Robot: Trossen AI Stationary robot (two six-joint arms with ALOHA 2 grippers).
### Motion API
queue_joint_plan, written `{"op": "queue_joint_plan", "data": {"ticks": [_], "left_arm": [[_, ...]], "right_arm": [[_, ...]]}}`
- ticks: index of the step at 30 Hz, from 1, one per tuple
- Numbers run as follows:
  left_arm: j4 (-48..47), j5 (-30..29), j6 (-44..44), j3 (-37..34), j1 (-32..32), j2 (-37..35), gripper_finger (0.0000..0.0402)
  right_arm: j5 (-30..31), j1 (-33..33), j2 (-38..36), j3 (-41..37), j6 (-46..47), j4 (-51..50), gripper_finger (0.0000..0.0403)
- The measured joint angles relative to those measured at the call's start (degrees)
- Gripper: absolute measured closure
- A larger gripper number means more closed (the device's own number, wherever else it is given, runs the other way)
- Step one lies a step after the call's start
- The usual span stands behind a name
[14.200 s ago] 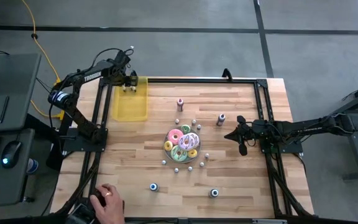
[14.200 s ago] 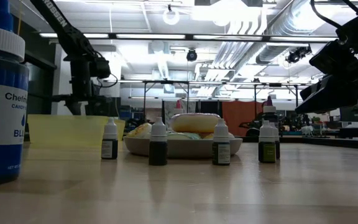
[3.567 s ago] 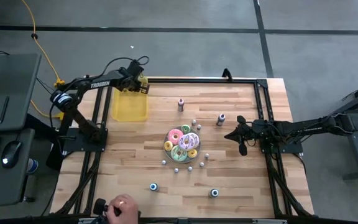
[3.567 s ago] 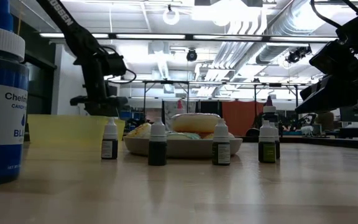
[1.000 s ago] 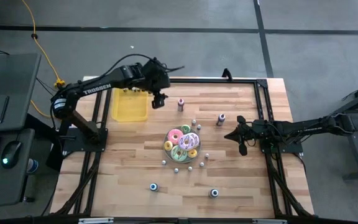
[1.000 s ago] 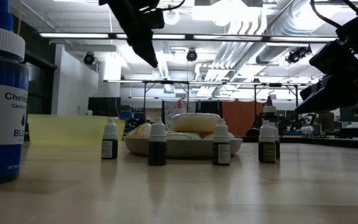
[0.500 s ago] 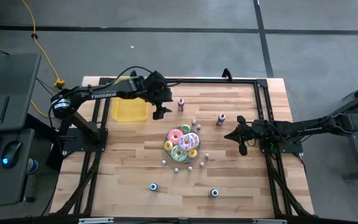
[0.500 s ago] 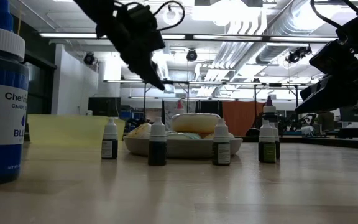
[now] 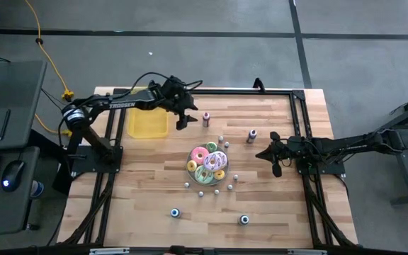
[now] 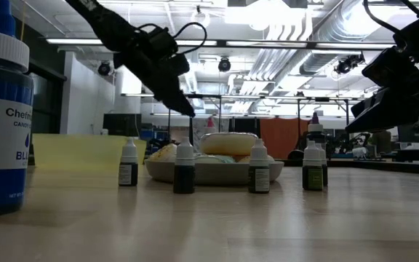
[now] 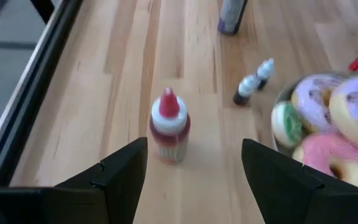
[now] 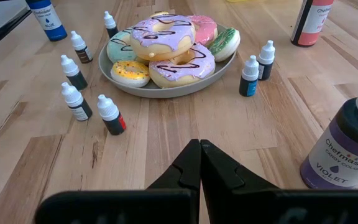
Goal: Pick & Place food coloring
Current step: Put the large red food coloring bottle into the yellow bin
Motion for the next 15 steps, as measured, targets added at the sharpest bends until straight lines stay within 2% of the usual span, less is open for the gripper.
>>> {"op": "queue_joint_plan", "data": {"ticks": [15], "left_arm": [[8.3,-0.3,-2.7,0.1,-0.1,7.7,0.0146]], "right_arm": [[0.0,0.0,0.0,0.0,0.0,0.0,0.0402]]}}
